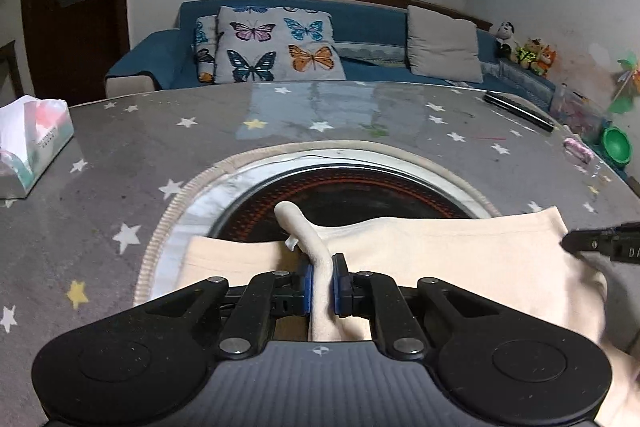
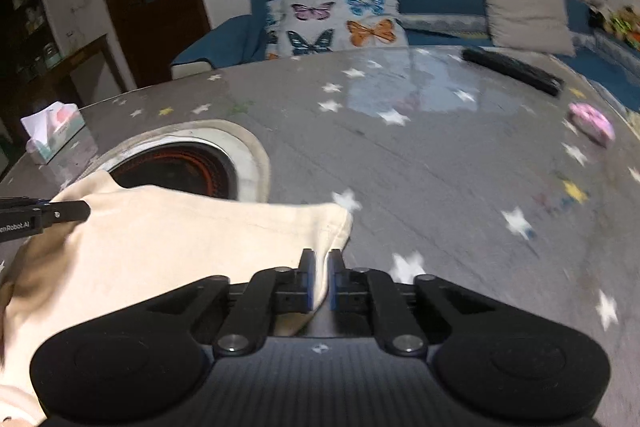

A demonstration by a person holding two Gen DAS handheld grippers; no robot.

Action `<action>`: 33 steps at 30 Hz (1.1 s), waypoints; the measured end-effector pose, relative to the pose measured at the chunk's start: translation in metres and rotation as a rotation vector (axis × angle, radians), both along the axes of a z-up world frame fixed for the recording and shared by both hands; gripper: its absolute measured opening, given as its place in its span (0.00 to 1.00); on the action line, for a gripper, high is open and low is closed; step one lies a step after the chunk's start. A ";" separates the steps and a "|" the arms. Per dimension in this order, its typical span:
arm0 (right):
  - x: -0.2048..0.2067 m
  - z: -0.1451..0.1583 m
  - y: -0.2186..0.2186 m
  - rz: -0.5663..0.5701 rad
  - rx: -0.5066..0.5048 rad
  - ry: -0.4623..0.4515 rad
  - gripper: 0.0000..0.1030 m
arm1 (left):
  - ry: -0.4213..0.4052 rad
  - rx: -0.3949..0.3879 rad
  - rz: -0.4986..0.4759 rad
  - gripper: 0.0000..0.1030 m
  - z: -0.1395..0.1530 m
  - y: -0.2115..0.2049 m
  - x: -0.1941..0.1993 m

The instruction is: Fold clothes

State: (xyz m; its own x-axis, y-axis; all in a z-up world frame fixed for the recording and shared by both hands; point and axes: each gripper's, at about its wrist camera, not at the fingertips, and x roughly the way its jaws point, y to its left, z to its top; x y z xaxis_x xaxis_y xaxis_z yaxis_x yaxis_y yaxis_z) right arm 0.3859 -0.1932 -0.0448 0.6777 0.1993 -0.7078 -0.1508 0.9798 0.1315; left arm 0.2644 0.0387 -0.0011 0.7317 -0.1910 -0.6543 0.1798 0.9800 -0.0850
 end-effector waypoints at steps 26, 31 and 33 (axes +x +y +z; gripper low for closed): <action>-0.042 0.039 0.091 0.457 -0.215 -0.036 0.38 | -0.051 0.075 0.003 0.51 0.024 0.015 -0.055; -0.103 0.046 0.105 0.573 -0.171 -0.028 0.35 | -0.030 0.080 -0.088 0.38 0.021 -0.001 -0.086; -0.127 0.049 0.111 0.623 -0.144 -0.027 0.35 | -0.021 0.082 -0.115 0.33 0.018 -0.009 -0.089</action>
